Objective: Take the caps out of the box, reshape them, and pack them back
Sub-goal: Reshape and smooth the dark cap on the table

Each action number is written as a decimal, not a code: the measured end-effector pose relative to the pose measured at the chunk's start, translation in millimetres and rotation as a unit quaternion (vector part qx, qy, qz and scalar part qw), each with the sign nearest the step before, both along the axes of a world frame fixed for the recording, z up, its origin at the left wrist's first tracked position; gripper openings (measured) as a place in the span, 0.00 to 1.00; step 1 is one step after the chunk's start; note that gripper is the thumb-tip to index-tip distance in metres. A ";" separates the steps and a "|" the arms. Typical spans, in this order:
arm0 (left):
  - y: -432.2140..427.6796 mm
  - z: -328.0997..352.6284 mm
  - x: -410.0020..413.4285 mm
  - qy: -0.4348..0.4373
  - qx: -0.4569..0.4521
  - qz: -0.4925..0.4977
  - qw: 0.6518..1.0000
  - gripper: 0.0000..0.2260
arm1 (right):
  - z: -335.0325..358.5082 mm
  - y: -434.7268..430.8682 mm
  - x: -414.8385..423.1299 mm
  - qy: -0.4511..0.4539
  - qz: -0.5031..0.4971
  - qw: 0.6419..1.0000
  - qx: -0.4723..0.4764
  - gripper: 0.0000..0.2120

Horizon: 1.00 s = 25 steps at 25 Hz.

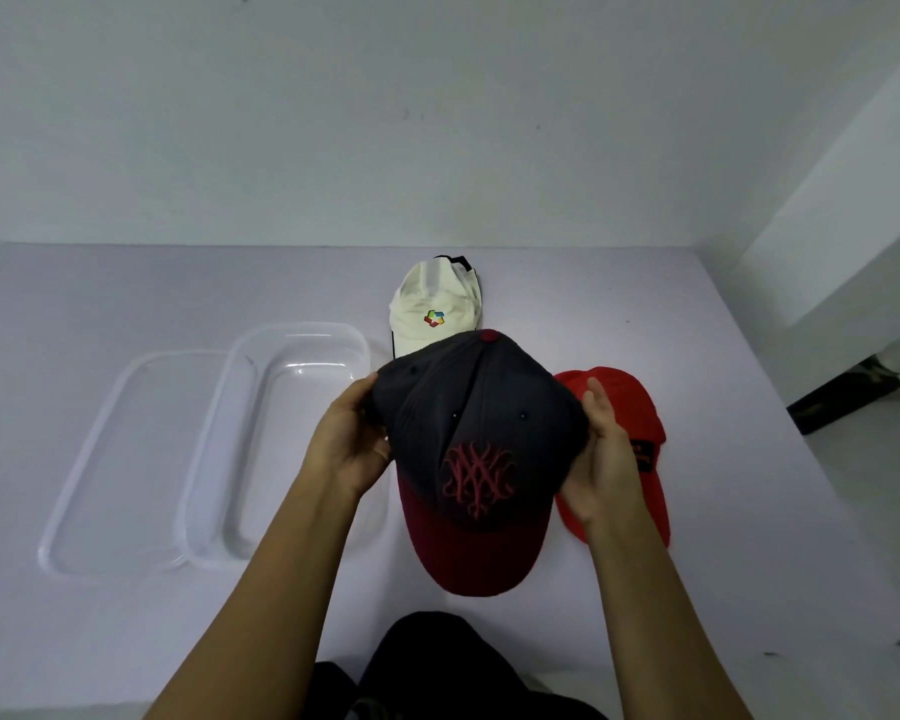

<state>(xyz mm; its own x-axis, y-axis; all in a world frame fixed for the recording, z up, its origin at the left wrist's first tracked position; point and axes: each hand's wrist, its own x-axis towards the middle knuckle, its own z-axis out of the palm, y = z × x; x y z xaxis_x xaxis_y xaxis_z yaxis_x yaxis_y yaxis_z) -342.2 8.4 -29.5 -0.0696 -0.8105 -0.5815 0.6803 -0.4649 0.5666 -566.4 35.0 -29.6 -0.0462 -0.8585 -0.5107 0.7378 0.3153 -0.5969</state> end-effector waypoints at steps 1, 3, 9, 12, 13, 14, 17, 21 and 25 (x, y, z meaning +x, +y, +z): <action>-0.6 -0.6 0.2 -0.006 0.011 0.011 1.000 0.09 | 0.2 0.7 -0.9 -0.006 -0.007 1.000 -0.004 0.11; -0.3 -3.4 1.3 -0.027 0.042 0.005 0.999 0.07 | 2.0 2.6 -1.0 -0.019 0.009 0.999 -0.024 0.09; 2.0 -4.0 4.6 -0.130 0.015 -0.180 0.975 0.19 | 3.9 -1.6 -3.6 0.048 0.069 0.995 -0.062 0.17; 5.5 7.3 17.4 -0.167 -0.038 -0.351 0.920 0.24 | 6.6 -6.7 -12.7 0.073 0.100 0.989 -0.074 0.36; 4.6 9.3 25.0 -0.159 -0.064 -0.384 0.907 0.25 | 7.0 -8.2 -14.5 0.082 0.111 0.987 -0.081 0.41; 3.4 10.6 32.7 -0.143 -0.100 -0.414 0.893 0.26 | 7.6 -8.8 -15.7 0.092 0.121 0.985 -0.082 0.43; 0.4 12.2 43.8 -0.110 -0.188 -0.408 0.887 0.21 | 3.7 -8.8 -13.8 0.101 0.177 0.976 -0.078 0.30; -0.2 -3.0 34.9 -0.034 -0.179 -0.268 0.946 0.31 | -4.8 -4.3 0.3 0.263 0.362 0.894 -0.031 0.25; 2.1 -25.0 10.8 -0.075 -0.071 -0.220 0.970 0.16 | -27.0 -9.7 2.8 0.578 0.201 0.788 -0.072 0.21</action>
<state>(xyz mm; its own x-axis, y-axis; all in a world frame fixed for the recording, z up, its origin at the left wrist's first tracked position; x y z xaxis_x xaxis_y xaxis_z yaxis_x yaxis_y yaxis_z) -331.5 10.4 -54.5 -0.3510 -0.7940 -0.4964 0.3383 -0.6018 0.7234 -563.6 25.3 -56.6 -0.1194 -0.9675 -0.2229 -0.4670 0.2528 -0.8473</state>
